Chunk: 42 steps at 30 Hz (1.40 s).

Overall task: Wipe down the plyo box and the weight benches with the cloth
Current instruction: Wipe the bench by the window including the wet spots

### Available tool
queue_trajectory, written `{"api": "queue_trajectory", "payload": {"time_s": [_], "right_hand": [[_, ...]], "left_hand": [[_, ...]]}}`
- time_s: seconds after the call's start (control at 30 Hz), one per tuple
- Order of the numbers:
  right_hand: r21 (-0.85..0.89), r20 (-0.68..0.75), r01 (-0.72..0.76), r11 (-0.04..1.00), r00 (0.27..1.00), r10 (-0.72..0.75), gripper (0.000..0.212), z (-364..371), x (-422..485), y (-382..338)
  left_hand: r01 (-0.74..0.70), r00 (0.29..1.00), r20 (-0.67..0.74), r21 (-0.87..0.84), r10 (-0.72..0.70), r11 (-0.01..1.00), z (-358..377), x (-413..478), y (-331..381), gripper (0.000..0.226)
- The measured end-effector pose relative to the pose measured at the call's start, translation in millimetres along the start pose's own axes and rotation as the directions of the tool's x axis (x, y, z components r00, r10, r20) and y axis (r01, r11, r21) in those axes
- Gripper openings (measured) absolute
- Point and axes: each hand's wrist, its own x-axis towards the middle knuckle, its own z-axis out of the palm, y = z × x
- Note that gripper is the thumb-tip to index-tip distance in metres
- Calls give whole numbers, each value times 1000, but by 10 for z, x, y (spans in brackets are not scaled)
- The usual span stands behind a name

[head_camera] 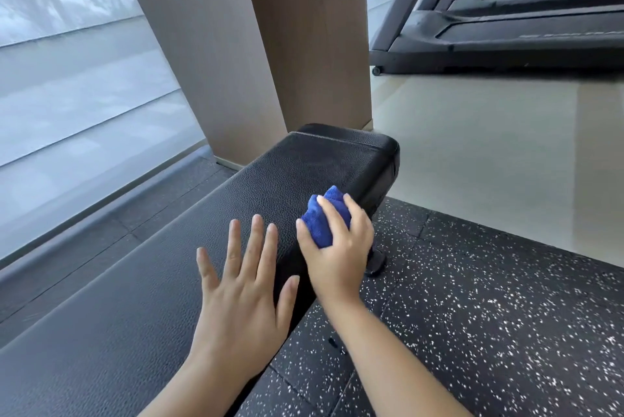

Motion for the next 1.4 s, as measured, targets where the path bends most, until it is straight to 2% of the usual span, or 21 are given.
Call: {"api": "queue_trajectory", "payload": {"time_s": [0.13,0.3,0.43,0.57,0.67,0.8,0.9,1.03,1.13,1.3,1.4], "right_hand": [[-72,-16,-94,993,996,93,42,91,492,205],[-55,56,-174,983,983,177,41,45,430,165],[-30,54,-200,979,978,201,42,-46,81,-33],[-1,121,-160,987,980,159,45,-160,-292,-325],[-20,133,-127,992,983,128,55,-178,-526,-546],[-43,63,-115,992,991,117,46,-163,-938,-837],[-59,54,-91,994,994,94,43,-168,-1191,-938],[-72,84,-12,997,996,18,42,-176,-1091,-828],[-103,103,63,993,993,-52,44,-157,-829,-613],[-67,37,-72,995,996,75,45,-111,-857,-690],[0,65,-79,997,995,79,45,-191,-1239,-925]], "left_hand": [[1,1000,-9,1,-1,1000,-3,28,9,67],[-32,999,-15,-16,32,999,-46,60,30,60],[-22,1000,-17,-78,21,997,-125,62,58,63],[-104,993,-86,-249,85,963,-285,-8,14,57],[-181,978,-138,-186,156,966,-423,-207,-192,51],[-151,987,-65,-27,149,988,-528,-816,-612,60],[-135,990,47,18,134,991,-541,-1213,-746,71],[-114,980,170,57,103,992,-533,-1290,-712,87],[-95,981,172,28,89,995,-543,-1290,-712,88],[-24,989,142,-107,39,994,-553,-1289,-712,75],[-11,985,171,-149,37,989,-551,-1282,-722,76]]}}
